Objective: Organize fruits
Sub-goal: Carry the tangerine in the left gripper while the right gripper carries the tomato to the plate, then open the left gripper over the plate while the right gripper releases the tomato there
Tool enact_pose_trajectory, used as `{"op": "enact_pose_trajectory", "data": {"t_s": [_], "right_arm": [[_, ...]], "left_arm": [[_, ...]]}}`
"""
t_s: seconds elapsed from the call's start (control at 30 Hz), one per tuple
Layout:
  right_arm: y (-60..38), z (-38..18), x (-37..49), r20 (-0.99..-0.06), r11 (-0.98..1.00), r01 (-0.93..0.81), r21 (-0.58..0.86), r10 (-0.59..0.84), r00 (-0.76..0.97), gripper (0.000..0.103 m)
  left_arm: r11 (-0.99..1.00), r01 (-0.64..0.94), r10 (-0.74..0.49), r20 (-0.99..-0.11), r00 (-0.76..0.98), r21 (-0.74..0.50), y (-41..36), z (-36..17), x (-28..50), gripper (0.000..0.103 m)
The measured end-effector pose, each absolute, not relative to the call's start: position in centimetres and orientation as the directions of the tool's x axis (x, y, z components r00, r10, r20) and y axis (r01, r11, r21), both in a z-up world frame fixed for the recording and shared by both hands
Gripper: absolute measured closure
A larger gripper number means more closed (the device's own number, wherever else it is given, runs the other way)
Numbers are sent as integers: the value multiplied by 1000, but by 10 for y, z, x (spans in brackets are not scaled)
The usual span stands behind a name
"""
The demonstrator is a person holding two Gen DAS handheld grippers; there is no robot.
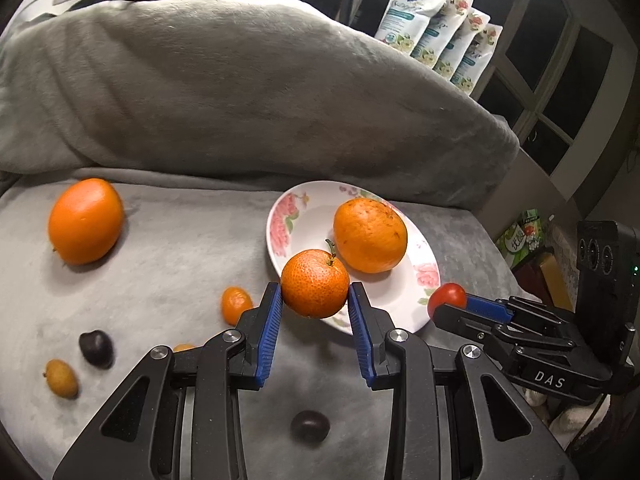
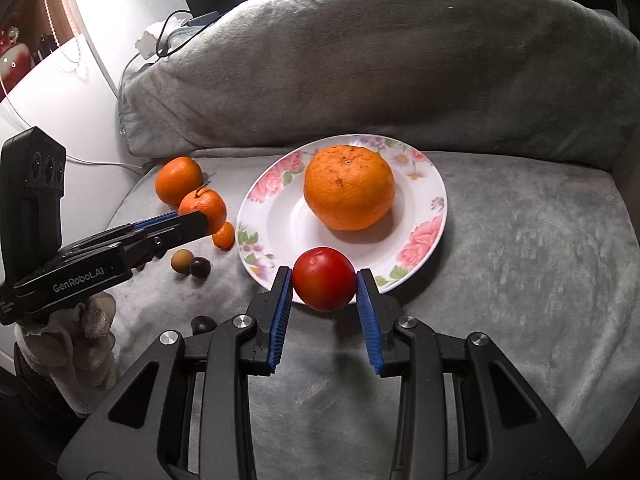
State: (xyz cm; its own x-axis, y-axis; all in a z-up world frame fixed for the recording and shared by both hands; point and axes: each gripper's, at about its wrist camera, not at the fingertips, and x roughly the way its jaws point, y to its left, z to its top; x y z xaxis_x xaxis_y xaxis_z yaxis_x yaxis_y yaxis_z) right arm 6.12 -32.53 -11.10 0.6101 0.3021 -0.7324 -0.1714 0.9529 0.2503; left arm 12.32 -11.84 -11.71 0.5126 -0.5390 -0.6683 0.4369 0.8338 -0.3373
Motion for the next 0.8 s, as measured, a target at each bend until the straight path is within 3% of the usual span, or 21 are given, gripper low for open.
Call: {"op": "enact_pose_trajectory", "data": {"t_s": [0.57, 0.6, 0.7, 0.8], "right_arm": [[-325, -114, 64, -739, 957, -168, 237, 290, 608, 69], [-325, -114, 64, -738, 957, -167, 236, 289, 609, 65], [-325, -111, 61, -725, 959, -166, 229, 281, 628, 35], [-323, -107, 59, -716, 961, -173, 216, 277, 641, 34]], "left_arm": [[837, 447, -529, -676, 513, -317, -130, -114, 128, 69], [837, 447, -529, -674, 516, -315, -131, -113, 128, 66], [837, 446, -531, -664, 526, -316, -129, -109, 128, 59], [841, 443, -525, -661, 536, -310, -128, -107, 127, 49]]}}
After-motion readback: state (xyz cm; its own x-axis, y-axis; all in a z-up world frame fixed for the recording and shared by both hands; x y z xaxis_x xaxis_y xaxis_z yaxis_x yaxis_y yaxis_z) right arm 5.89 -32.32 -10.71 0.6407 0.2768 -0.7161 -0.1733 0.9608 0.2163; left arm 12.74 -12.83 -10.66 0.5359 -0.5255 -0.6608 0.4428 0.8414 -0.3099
